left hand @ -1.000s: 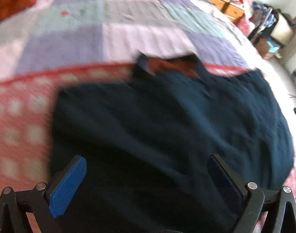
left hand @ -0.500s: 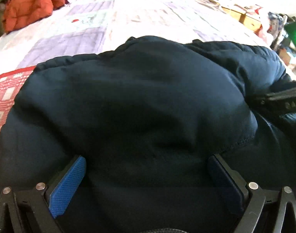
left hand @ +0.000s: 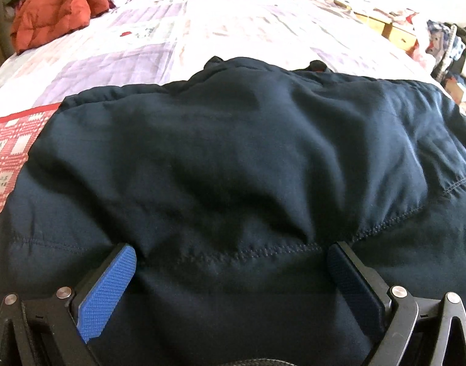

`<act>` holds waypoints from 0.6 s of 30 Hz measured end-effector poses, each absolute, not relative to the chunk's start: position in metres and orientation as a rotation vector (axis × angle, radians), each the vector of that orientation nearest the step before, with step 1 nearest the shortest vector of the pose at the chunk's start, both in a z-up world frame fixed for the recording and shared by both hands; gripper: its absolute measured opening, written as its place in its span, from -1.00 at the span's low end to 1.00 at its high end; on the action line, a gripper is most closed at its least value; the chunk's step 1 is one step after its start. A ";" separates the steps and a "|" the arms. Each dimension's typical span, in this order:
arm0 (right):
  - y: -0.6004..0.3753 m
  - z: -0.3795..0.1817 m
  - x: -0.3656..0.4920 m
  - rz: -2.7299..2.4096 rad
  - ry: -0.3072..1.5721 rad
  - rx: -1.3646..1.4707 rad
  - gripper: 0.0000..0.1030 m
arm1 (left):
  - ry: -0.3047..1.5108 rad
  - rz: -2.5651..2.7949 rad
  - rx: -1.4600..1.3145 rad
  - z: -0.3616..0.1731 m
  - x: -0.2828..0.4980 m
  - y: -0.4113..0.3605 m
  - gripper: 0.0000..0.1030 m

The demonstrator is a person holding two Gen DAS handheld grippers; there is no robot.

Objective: Fold large clothes

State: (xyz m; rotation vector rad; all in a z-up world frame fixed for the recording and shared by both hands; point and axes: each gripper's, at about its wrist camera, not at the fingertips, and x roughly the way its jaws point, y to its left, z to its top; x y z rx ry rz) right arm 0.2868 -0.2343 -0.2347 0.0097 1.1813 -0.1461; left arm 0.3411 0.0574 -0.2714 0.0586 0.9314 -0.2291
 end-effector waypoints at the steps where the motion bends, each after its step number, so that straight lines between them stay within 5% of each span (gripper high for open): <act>1: -0.237 -0.244 0.291 -0.131 1.196 0.030 1.00 | 0.932 -0.222 0.060 -0.272 0.342 0.057 1.00; 10: -0.236 -0.281 0.389 -0.134 1.202 0.022 1.00 | 0.971 -0.134 0.083 -0.272 0.350 0.047 1.00; 18: -0.168 -0.216 0.337 0.061 0.957 -0.007 0.97 | 0.872 -0.253 0.102 -0.231 0.331 -0.001 1.00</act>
